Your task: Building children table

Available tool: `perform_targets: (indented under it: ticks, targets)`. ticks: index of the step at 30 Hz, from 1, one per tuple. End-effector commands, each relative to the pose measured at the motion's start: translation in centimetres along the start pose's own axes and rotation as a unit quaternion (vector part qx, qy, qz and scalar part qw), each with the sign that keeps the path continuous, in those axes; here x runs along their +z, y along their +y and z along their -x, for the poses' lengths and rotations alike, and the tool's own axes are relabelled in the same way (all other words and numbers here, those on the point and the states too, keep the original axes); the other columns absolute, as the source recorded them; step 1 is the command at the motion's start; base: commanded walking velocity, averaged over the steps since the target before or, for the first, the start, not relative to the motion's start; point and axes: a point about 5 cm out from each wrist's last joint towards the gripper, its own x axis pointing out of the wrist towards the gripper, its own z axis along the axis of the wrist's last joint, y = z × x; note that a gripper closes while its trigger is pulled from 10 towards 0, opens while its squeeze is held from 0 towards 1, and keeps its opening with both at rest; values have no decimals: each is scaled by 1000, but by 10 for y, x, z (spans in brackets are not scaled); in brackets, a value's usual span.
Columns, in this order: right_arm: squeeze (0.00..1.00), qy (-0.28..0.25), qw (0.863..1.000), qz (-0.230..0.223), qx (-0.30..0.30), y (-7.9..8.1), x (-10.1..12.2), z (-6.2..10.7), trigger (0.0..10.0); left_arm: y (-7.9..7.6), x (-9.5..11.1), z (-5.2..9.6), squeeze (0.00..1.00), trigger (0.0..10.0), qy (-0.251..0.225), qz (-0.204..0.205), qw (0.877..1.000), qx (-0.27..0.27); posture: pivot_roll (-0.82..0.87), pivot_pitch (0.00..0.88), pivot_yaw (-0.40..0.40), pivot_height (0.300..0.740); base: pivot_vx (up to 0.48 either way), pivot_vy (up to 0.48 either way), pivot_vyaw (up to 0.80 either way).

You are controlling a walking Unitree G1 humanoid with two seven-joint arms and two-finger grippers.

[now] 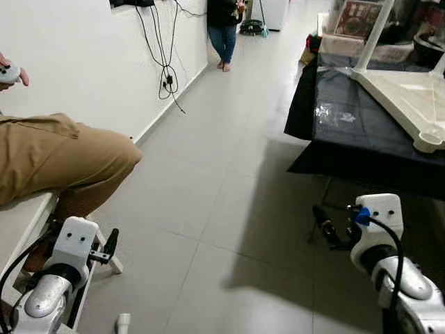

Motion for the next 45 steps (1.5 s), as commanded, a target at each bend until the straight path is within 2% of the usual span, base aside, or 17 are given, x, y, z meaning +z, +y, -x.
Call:
perform_targets:
  ticks: [1, 4, 7, 12, 21, 25, 32, 34, 45]
  targets:
    - [0, 8, 1000, 6, 12, 1, -1, 4, 10000, 7, -11, 4, 0, 10000, 24, -4, 1000, 10, 2, 139, -62, 675, 0, 0, 0]
    - [0, 12, 1000, 10, 21, 3, -2, 5, 10000, 11, -17, 7, 0, 10000, 33, -8, 999, 14, 5, 142, -67, 670, 0, 0, 0]
    - [0, 18, 999, 15, 35, 6, -2, 7, 10000, 22, -37, 17, 0, 10000, 68, -20, 997, 28, -2, 146, -73, 655, 0, 0, 0]
    - [0, 26, 999, 22, 39, 3, -2, 11, 10000, 28, -57, 22, 0, 10000, 103, -18, 994, 35, -17, 158, -77, 635, 0, 0, 0]
    - [0, 37, 998, 33, 40, -2, 0, 17, 10000, 32, -66, 24, 0, 10000, 117, -21, 992, 38, -46, 189, -94, 600, 0, 0, 0]
    - [0, 39, 998, 35, 41, -2, 0, 18, 10000, 32, -67, 24, 0, 10000, 118, -21, 992, 39, -48, 193, -97, 595, 0, 0, 0]
    - [0, 50, 997, 42, 50, -2, 0, 21, 10000, 32, -79, 26, 0, 10000, 133, -19, 990, 39, -62, 219, -110, 555, 0, 0, 0]
    - [0, 50, 997, 42, 50, -2, 0, 21, 10000, 32, -79, 26, 0, 10000, 133, -19, 990, 39, -62, 219, -110, 555, 0, 0, 0]
    - [0, 63, 995, 47, 59, -3, 1, 25, 10000, 32, -104, 41, 0, 10000, 179, -19, 983, 44, -81, 242, -115, 505, 0, 0, 0]
